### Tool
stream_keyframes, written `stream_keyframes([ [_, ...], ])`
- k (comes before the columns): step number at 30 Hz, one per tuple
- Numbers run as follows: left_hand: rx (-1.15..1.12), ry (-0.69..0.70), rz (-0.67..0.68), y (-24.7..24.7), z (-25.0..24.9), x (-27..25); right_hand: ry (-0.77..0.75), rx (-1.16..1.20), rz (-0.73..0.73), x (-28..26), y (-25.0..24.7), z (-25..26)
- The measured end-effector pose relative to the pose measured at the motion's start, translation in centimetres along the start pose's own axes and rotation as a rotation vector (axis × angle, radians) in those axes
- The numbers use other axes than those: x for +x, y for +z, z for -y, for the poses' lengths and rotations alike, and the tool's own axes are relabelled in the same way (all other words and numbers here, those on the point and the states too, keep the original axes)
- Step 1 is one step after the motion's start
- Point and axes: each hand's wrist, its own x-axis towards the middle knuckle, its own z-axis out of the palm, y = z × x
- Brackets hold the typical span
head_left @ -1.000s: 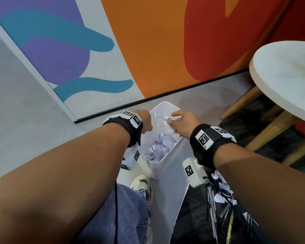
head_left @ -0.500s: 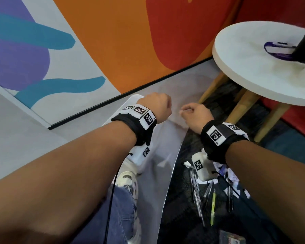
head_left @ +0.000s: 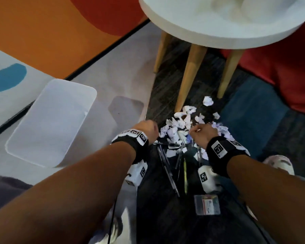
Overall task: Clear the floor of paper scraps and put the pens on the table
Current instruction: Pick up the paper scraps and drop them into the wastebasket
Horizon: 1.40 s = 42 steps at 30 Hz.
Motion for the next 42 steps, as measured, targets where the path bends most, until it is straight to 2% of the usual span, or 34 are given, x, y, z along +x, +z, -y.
stream_keyframes([
  [5, -0.014, -0.031, 0.131, 4.2, -0.3, 2.8, 0.157, -0.018, -0.041, 1.4, 1.4, -5.3],
  [9, -0.007, 0.056, 0.224, 6.8, -2.4, 4.4, 0.272, -0.116, -0.016, 2.5, 2.3, -8.9],
  [11, 0.016, 0.109, 0.245, 8.3, -3.5, 5.3, 0.336, -0.087, -0.037, 2.6, 2.5, -10.5],
  [14, 0.074, 0.147, 0.192, 10.4, -4.8, 6.6, 0.398, -0.023, -0.084, 2.9, 2.8, -12.5],
  [17, 0.078, 0.145, 0.108, 11.5, -5.5, 7.7, 0.403, 0.044, -0.238, 3.4, 2.6, -13.6],
  [20, 0.102, 0.159, 0.055, 12.3, -5.5, 8.6, 0.351, -0.011, -0.401, 4.1, 2.2, -14.1],
  [22, 0.126, 0.212, 0.030, 12.7, -5.6, 9.0, 0.288, -0.080, -0.443, 4.8, 1.8, -14.2],
  [24, 0.152, 0.294, 0.028, 13.2, -6.1, 9.3, 0.262, -0.119, -0.381, 5.6, 1.5, -14.2],
  [27, 0.126, 0.395, 0.075, 13.9, -7.9, 9.5, 0.250, -0.152, -0.147, 6.9, 1.1, -14.6],
  [29, 0.094, 0.449, 0.103, 14.7, -9.3, 9.8, 0.228, -0.184, -0.076, 7.4, 1.4, -14.9],
  [33, 0.145, 0.517, 0.176, 16.3, -11.3, 10.6, 0.221, -0.166, -0.097, 7.1, 1.9, -15.4],
  [37, 0.213, 0.505, 0.188, 16.6, -12.0, 11.0, 0.273, -0.104, -0.112, 6.8, 1.7, -16.1],
  [42, 0.154, 0.446, 0.223, 15.5, -11.7, 11.2, 0.275, -0.145, -0.135, 6.6, 0.8, -15.8],
])
